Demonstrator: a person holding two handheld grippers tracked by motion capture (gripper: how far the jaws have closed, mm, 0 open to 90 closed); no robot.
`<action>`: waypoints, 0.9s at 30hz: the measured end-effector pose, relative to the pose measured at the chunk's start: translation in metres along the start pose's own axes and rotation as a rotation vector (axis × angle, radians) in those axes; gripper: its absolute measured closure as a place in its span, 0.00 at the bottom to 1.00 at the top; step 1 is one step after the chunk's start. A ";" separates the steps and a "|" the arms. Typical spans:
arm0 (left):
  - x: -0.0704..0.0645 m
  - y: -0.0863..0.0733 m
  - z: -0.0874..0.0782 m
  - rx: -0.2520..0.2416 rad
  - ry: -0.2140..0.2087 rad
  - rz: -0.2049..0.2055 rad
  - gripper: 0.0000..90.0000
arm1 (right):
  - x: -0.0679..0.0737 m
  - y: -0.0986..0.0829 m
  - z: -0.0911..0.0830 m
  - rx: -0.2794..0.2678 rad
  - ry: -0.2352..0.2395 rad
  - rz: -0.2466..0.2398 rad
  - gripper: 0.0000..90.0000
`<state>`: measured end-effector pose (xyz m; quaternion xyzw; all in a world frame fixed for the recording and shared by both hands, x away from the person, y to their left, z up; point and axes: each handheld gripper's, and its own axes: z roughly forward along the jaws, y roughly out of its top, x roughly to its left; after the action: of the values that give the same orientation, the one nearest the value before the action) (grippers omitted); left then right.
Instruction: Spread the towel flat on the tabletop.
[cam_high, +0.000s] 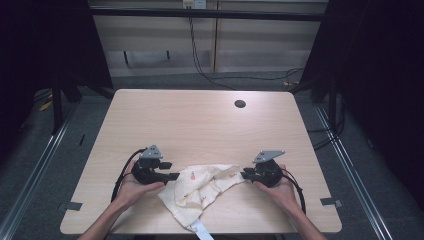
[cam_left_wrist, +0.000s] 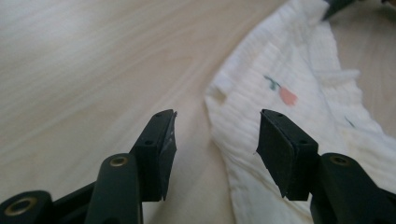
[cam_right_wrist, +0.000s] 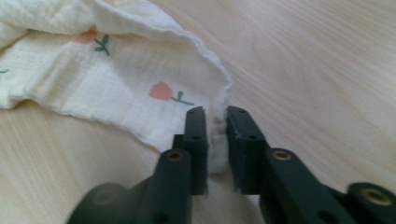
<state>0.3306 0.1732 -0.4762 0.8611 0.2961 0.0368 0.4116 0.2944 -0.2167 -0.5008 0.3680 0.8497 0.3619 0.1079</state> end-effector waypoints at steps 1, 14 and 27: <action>0.004 0.002 0.003 0.001 0.001 -0.021 0.51 | 0.000 0.001 0.000 0.002 0.007 -0.001 0.94; 0.001 -0.007 0.029 0.045 -0.036 -0.004 0.60 | -0.001 -0.001 0.001 -0.008 0.026 0.029 0.98; -0.006 -0.006 0.026 0.039 -0.051 0.070 0.92 | -0.002 0.000 0.001 -0.001 0.030 0.047 0.97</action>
<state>0.3304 0.1551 -0.4962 0.8796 0.2557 0.0234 0.4005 0.2958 -0.2174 -0.5016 0.3821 0.8422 0.3703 0.0868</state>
